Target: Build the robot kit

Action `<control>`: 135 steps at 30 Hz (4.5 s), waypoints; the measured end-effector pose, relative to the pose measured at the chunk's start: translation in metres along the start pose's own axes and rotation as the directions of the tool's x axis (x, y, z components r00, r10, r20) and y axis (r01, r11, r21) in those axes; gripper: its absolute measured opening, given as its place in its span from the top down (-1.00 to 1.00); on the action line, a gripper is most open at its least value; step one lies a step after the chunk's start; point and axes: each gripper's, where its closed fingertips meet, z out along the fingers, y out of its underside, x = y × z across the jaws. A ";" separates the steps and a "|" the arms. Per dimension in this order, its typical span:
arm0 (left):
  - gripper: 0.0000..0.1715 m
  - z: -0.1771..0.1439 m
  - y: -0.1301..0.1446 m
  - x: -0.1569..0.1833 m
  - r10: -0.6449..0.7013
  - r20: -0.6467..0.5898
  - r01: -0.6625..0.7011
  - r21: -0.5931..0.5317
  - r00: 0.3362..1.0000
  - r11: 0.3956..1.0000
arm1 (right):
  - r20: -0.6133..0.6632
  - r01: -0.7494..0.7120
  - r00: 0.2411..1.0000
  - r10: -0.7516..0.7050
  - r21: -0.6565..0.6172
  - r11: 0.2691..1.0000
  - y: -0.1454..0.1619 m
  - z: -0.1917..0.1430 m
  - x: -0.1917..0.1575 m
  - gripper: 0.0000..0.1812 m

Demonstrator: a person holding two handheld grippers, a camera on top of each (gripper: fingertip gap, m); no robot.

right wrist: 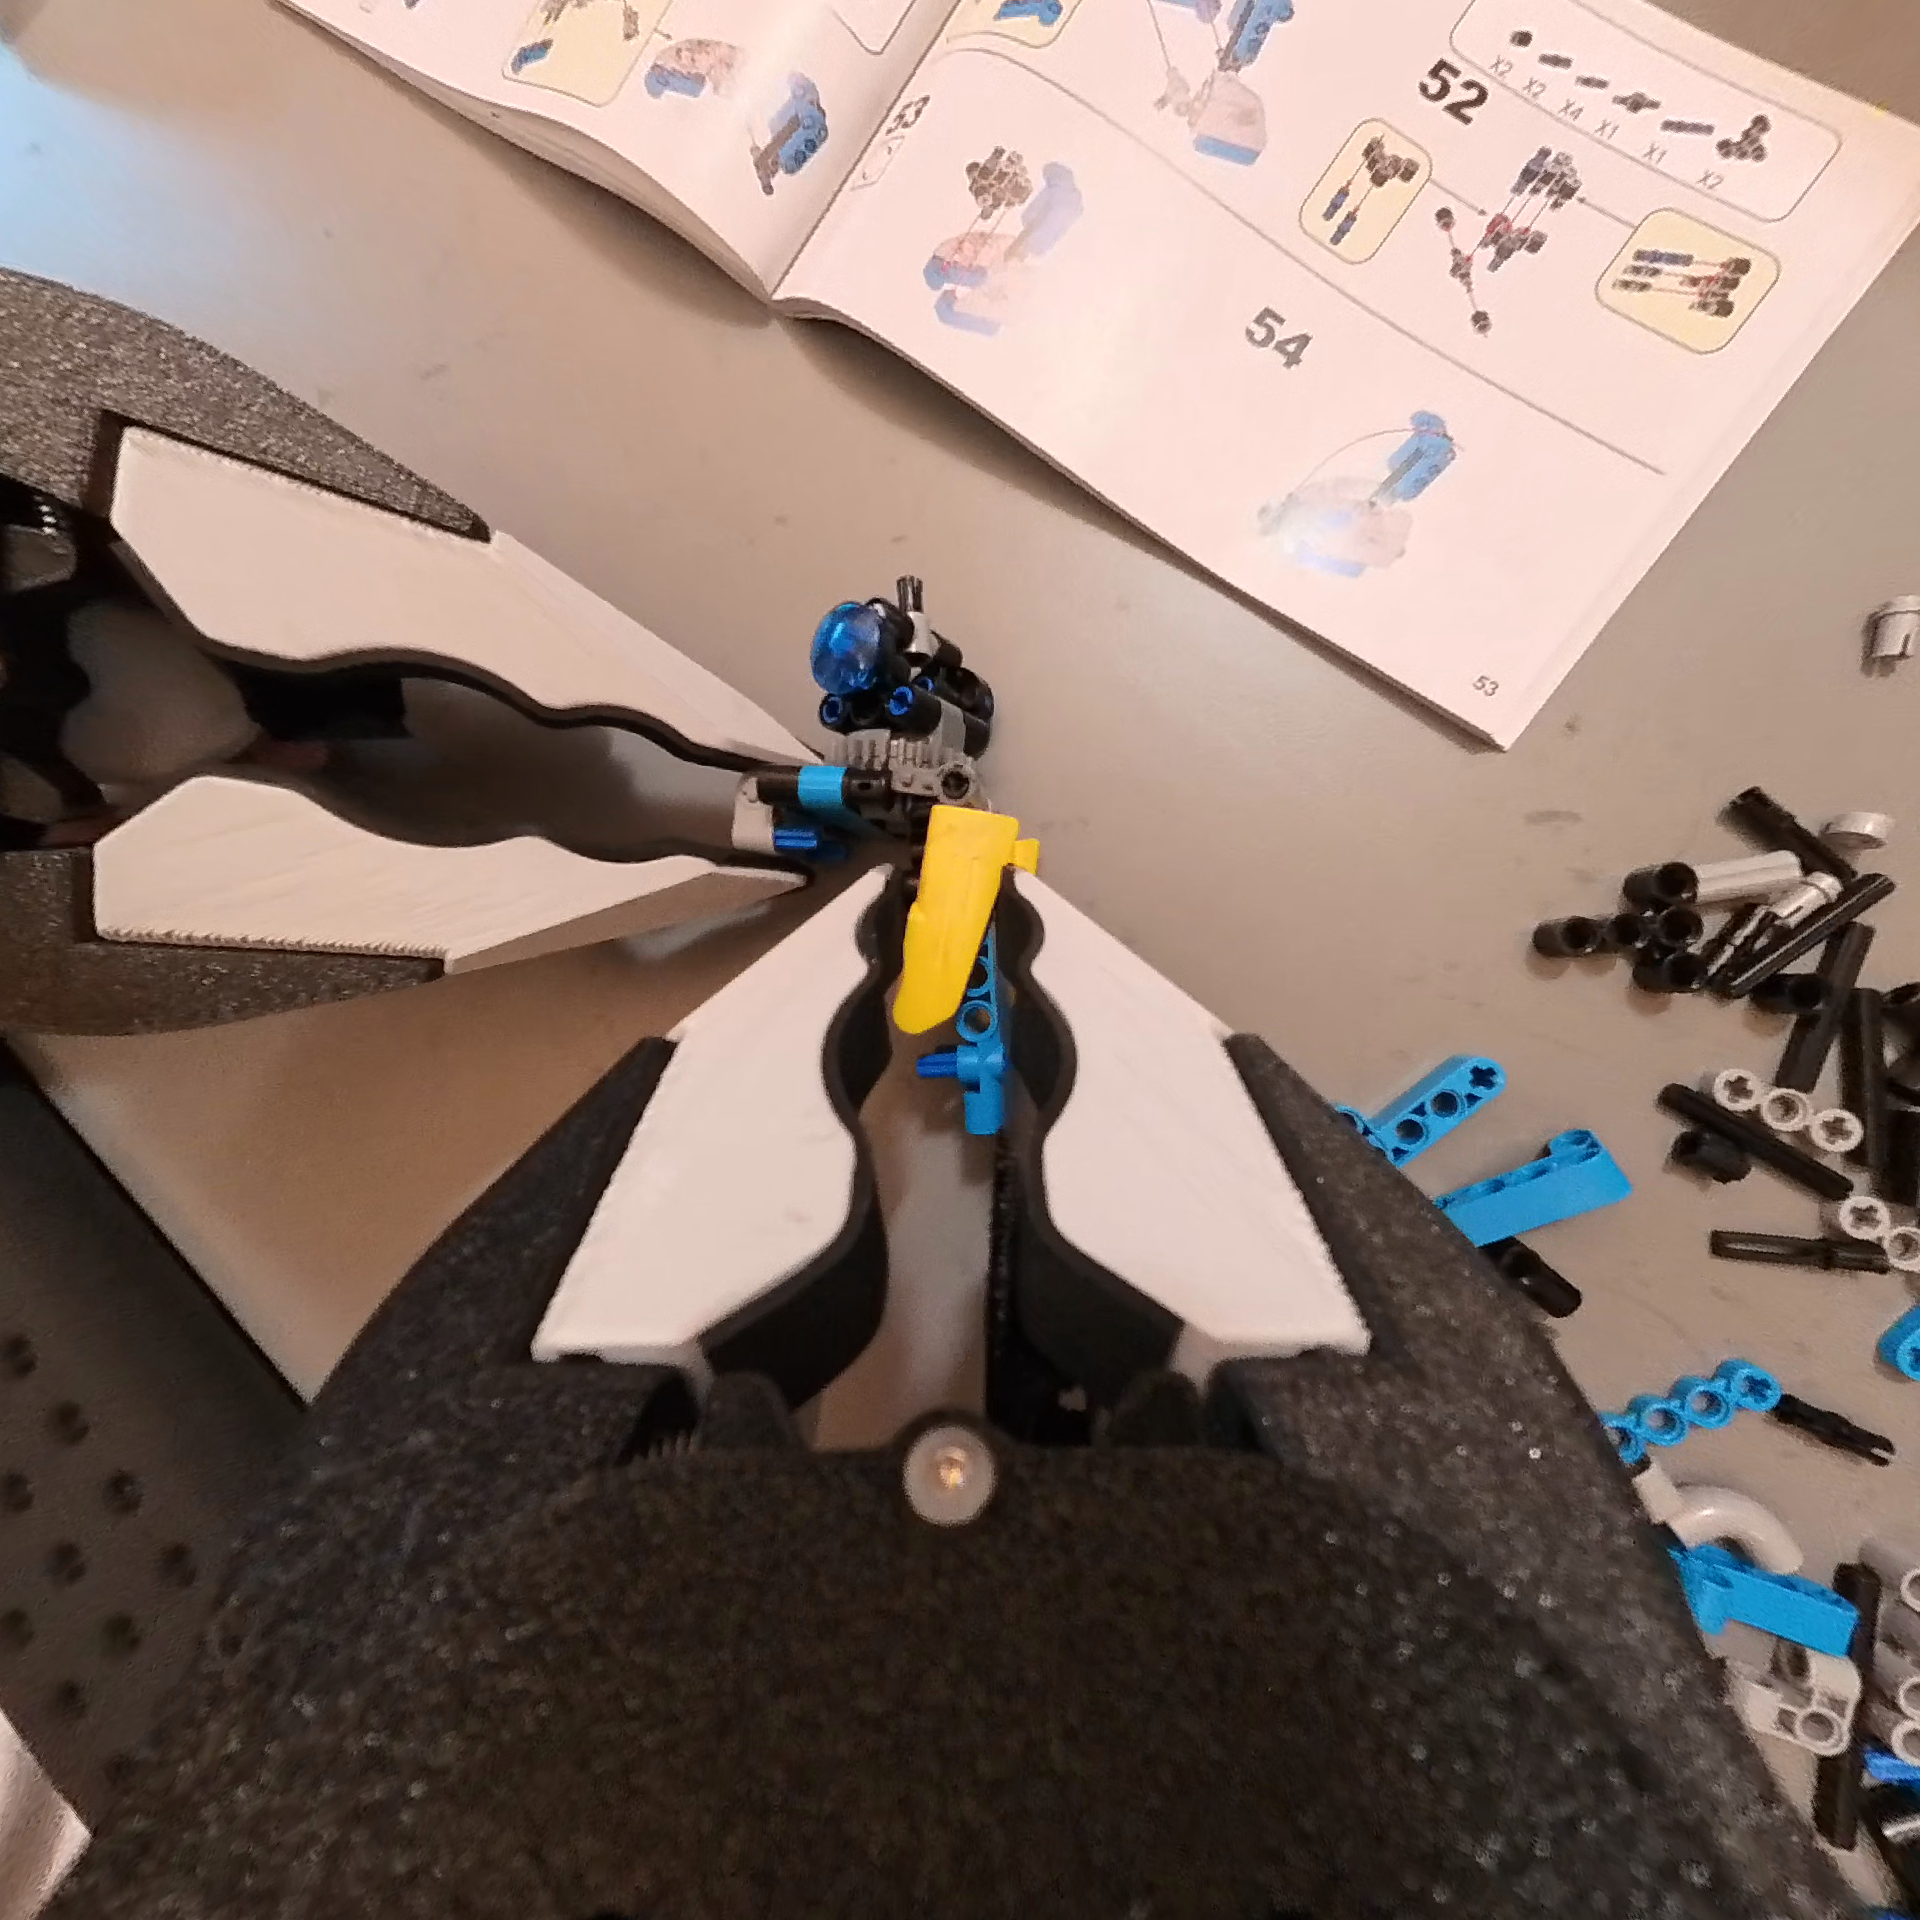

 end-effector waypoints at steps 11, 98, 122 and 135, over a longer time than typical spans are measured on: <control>0.82 0.000 0.000 -0.001 0.018 0.002 -0.018 -0.003 1.000 1.000 | -0.020 0.074 0.997 -0.075 -0.018 0.997 0.001 0.000 -0.001 0.81; 0.82 -0.010 0.014 -0.007 -0.035 -0.049 0.032 -0.073 0.998 0.997 | 0.172 0.008 0.984 -0.036 0.161 0.987 -0.018 -0.006 -0.006 0.83; 0.63 -0.089 -0.080 0.013 -0.290 -0.607 0.571 0.340 0.740 0.747 | 0.926 -0.649 0.355 -0.130 0.344 0.678 -0.087 -0.135 -0.063 0.86; 0.87 -0.116 -0.099 0.017 -0.230 -0.790 0.718 0.339 0.568 0.608 | 0.886 -0.598 0.437 -0.157 0.416 0.685 -0.089 -0.128 -0.080 0.84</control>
